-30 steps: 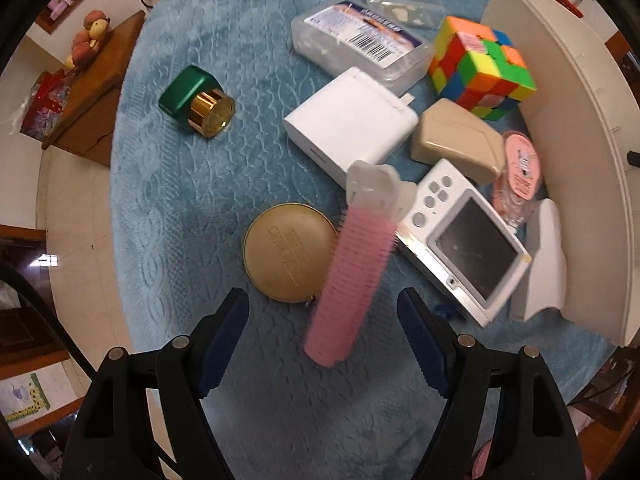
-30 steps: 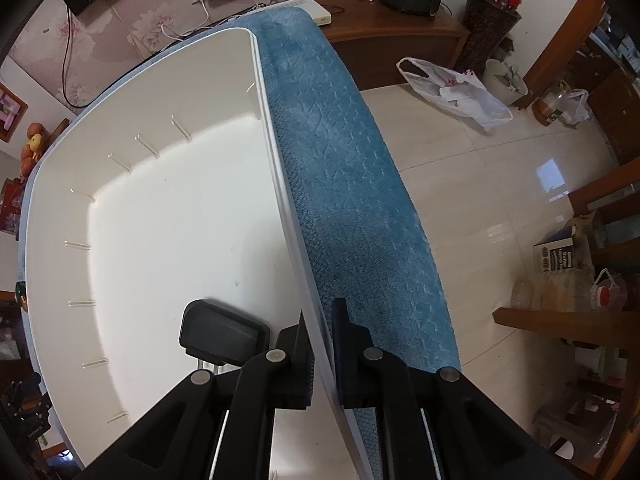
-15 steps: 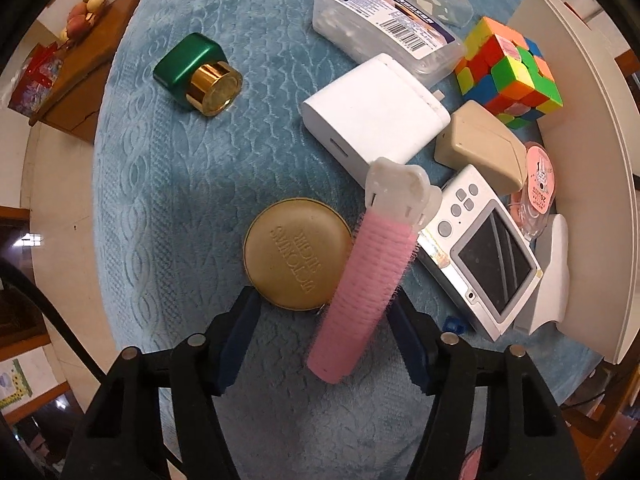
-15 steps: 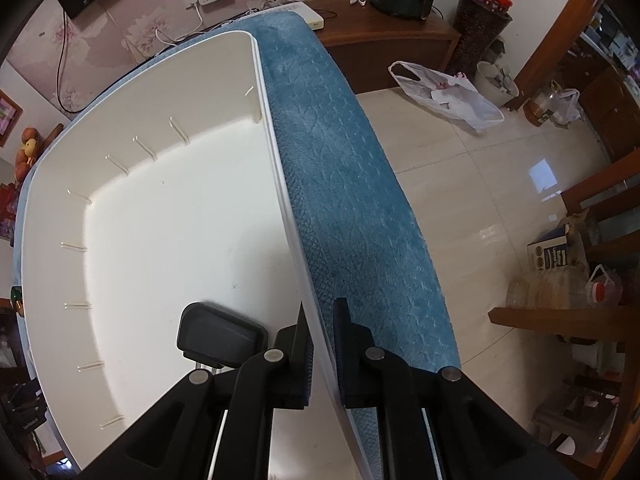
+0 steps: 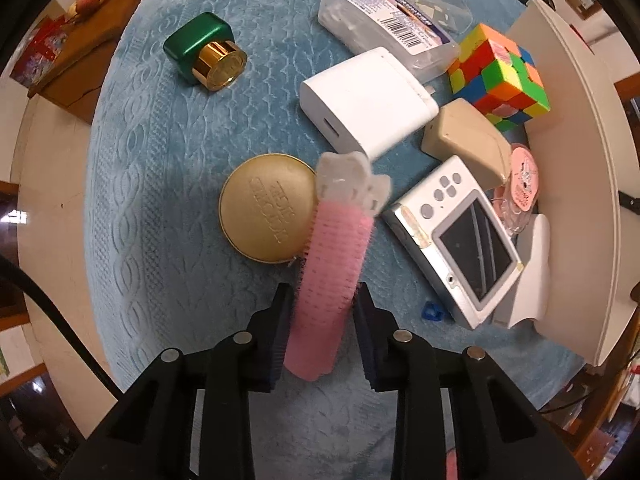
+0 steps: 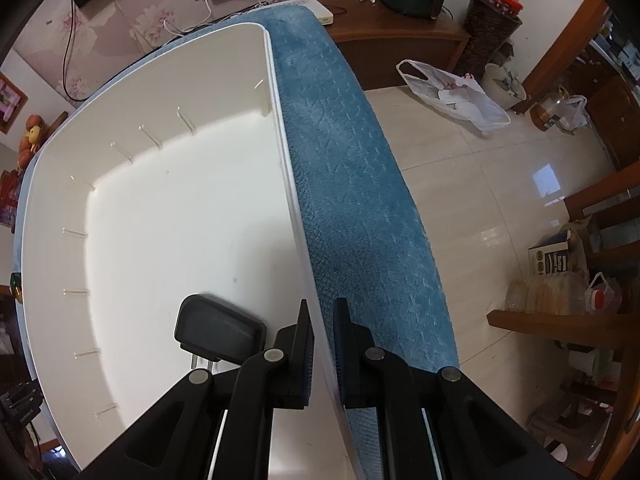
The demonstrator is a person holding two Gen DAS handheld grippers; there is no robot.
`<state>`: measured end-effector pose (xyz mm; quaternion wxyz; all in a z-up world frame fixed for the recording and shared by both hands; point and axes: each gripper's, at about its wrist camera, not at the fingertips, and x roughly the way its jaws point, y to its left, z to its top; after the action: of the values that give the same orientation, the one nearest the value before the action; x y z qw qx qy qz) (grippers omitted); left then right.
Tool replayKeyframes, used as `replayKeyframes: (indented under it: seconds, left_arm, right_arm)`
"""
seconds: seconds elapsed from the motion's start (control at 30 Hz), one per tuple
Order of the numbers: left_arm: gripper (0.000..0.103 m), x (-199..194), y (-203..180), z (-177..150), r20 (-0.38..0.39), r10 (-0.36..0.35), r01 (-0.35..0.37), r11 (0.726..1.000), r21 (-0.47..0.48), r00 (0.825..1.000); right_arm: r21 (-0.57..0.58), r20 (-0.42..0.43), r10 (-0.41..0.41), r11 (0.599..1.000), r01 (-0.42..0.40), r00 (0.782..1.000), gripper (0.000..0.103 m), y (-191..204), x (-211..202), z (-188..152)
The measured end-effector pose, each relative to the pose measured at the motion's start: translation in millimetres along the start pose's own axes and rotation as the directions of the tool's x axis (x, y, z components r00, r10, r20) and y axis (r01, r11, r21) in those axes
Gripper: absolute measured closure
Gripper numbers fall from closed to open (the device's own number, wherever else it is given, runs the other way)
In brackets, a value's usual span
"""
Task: Organize rigid objects
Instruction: 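Move the left tool to the pink hair roller and grasp it, then carry the pink hair roller into the tray and release it beside the charger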
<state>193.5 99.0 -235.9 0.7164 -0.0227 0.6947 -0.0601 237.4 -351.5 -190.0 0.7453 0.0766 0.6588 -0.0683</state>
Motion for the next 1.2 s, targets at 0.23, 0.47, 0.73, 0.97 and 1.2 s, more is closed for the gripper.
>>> replayKeyframes:
  seconds: [0.23, 0.47, 0.73, 0.97, 1.2]
  left_arm:
    - [0.074, -19, -24, -21, 0.043, -0.014, 0.015, 0.999, -0.034, 0.999]
    - [0.074, -47, -46, -36, 0.092, -0.023, 0.032, 0.995, -0.098, 0.995]
    - [0.074, -83, -84, -55, 0.153, -0.028, 0.052, 0.986, -0.160, 0.988]
    - [0.074, -106, -101, -65, 0.213, -0.030, 0.074, 0.976, -0.203, 0.977]
    - [0.074, -107, -122, -57, 0.267, -0.064, 0.118, 0.974, -0.192, 0.962]
  right_arm:
    - [-0.039, -0.019, 0.028, 0.999, -0.029, 0.999, 0.094, -2, 0, 1]
    - [-0.091, -0.043, 0.062, 0.994, -0.066, 0.997, 0.094, -1, 2, 4]
    - [-0.179, -0.076, 0.068, 0.980, -0.081, 0.995, 0.094, 4, 5, 7]
    - [-0.230, -0.100, 0.090, 0.967, -0.111, 0.991, 0.094, 2, 6, 9]
    - [-0.265, -0.116, 0.117, 0.953, -0.145, 0.986, 0.094, 0, 8, 10]
